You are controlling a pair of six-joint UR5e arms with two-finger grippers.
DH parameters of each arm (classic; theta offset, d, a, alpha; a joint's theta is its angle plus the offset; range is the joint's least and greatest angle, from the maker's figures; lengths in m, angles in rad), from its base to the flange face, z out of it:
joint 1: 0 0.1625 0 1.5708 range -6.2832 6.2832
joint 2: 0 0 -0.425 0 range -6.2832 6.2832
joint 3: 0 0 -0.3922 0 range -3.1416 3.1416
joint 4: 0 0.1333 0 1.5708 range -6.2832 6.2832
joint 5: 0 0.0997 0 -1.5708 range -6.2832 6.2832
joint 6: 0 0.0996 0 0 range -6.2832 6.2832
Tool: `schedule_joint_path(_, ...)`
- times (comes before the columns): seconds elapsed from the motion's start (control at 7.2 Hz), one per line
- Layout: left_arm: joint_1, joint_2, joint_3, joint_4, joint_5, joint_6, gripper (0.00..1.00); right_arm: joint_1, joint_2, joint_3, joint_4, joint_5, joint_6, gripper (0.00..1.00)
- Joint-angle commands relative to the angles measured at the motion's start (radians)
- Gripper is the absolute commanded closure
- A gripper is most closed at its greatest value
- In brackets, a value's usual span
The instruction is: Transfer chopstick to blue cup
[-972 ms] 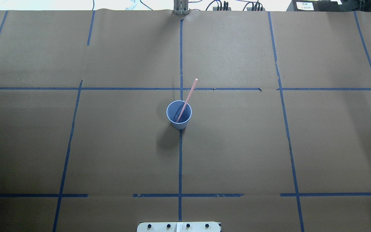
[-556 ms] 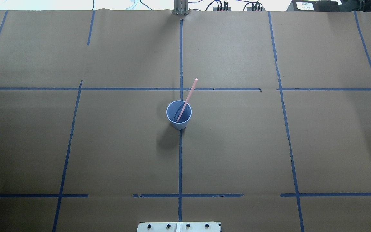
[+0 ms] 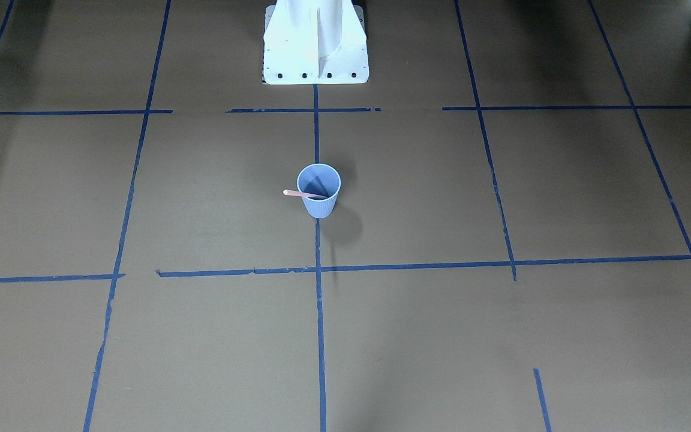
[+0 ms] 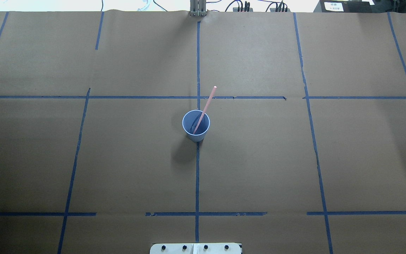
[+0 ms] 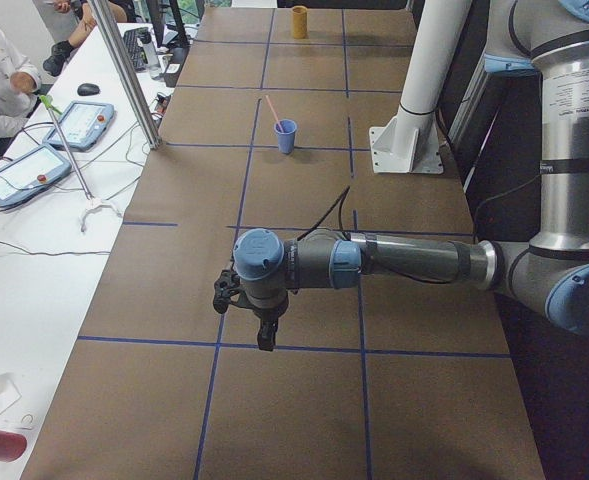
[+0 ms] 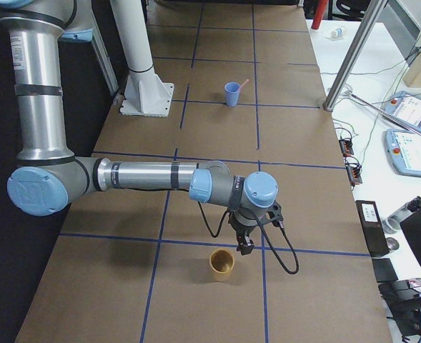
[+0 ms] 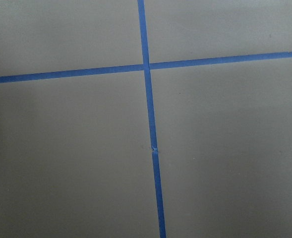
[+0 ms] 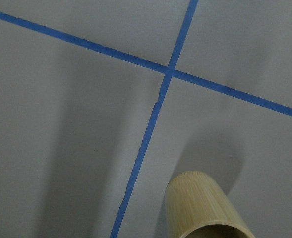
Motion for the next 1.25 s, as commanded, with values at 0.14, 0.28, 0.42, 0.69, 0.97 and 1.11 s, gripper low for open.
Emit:
schedule_joint_path(0.14,0.001,0.026,0.004,-0.084,-0.006,0.021,0.00,-0.001,-0.007,-0.005,0.001,0.004,-0.003,0.00)
schedule_joint_path(0.28,0.001,0.026,0.007,-0.084,-0.003,0.021,0.00,-0.001,-0.005,-0.004,0.001,0.007,-0.001,0.00)
schedule_joint_path(0.42,0.001,0.024,0.012,-0.083,-0.002,0.021,0.00,-0.001,-0.001,-0.005,0.001,0.010,0.002,0.00)
schedule_joint_path(0.69,0.001,0.024,-0.002,-0.080,0.003,0.021,0.00,-0.001,-0.004,0.009,0.008,0.007,0.000,0.00)
schedule_joint_path(0.97,0.001,0.021,-0.022,-0.084,0.005,0.023,0.00,-0.001,-0.005,0.009,0.024,0.005,0.002,0.00)
schedule_joint_path(1.11,0.001,0.009,-0.068,-0.084,0.005,0.021,0.00,-0.001,-0.005,0.006,0.024,0.004,0.000,0.00)
